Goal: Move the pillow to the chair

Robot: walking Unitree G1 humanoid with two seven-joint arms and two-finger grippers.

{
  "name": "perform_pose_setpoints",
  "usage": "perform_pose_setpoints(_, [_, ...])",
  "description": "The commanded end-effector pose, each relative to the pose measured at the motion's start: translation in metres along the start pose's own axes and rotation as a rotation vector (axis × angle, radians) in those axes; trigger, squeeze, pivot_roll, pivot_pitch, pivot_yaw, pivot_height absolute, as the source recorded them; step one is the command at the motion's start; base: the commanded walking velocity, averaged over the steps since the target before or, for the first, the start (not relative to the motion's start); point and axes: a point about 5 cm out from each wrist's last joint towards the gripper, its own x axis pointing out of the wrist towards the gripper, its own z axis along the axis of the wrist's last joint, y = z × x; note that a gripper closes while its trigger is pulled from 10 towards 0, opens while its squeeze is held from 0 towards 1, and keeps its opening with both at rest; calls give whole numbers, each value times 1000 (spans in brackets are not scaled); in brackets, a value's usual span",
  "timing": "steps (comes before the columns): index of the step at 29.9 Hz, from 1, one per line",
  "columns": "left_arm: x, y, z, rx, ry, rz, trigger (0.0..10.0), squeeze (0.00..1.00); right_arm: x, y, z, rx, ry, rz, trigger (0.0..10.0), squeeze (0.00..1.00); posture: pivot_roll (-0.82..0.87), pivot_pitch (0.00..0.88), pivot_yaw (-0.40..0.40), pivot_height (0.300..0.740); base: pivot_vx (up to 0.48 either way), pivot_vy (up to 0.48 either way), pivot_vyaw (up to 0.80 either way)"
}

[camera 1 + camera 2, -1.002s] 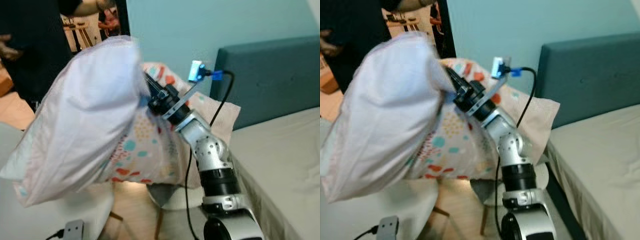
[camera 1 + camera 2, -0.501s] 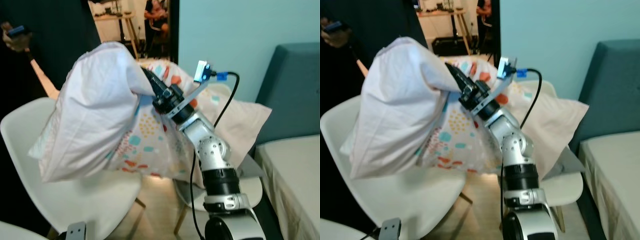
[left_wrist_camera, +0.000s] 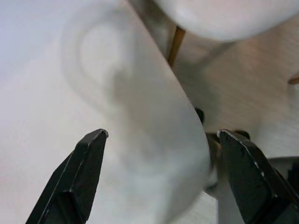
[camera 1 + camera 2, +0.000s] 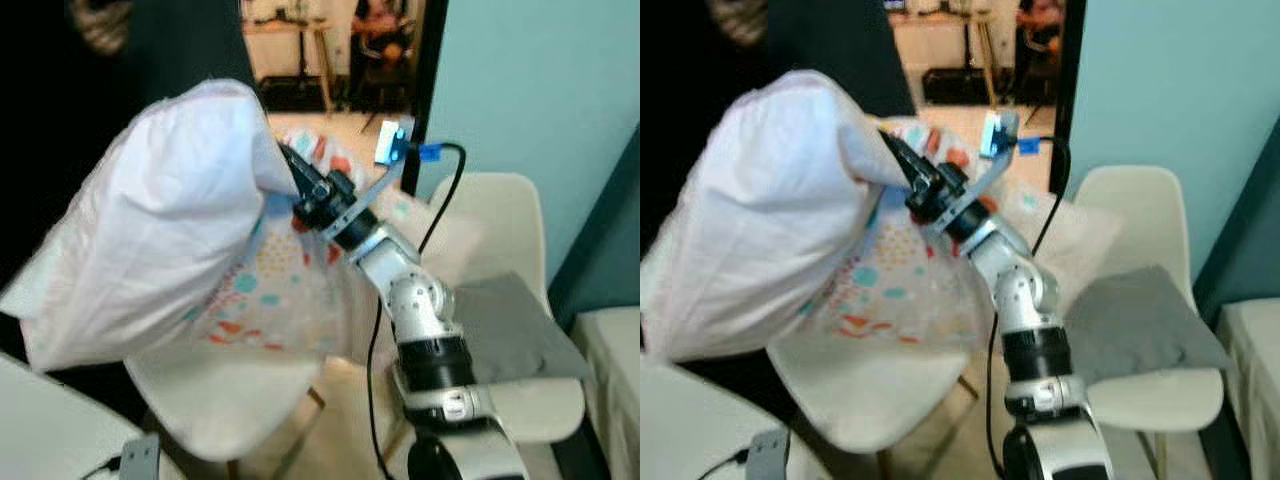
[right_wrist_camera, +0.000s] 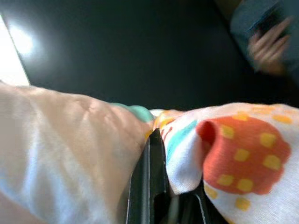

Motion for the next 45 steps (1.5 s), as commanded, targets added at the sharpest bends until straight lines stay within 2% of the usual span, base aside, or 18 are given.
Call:
perform_pose_setpoints(1, [0,4,0,-10,2,14,10000,0,5,11,-5,-4,-51,45,10000,0,-41,18,30,723,0,0,781])
perform_pose_setpoints(14, [0,-2,0,-8,-4,-3,10000,0,5,12,-8,-11,-20,65,10000,0,-45,24,25,723,0,0,775])
perform_pose_setpoints(20, [0,-4,0,-15,-2,-8,10000,0,6,8,-10,-11,-13,24,10000,0,-51,25,24,723,0,-445,0])
perform_pose_setpoints(23, [0,-3,0,-23,-2,2,10000,0,4,6,-10,-40,0,7,10000,0,-51,25,24,723,0,-461,267])
perform_pose_setpoints(26, [0,-4,0,-46,-6,7,10000,0,3,4,-11,-54,11,-7,10000,0,-51,25,24,723,0,0,798])
perform_pose_setpoints(32, [1,-5,2,-39,-11,8,10000,0,4,4,-13,-63,25,-13,10000,0,-56,34,22,723,0,0,794])
perform_pose_setpoints(40, [1,-7,5,-46,-26,-5,10000,0,4,0,-19,-84,61,-52,10000,0,-56,38,22,723,0,0,0])
perform_pose_setpoints(45, [2,-9,12,-44,-53,-9,10000,0,3,1,-20,-107,53,-51,10000,0,-52,42,27,723,0,-448,310])
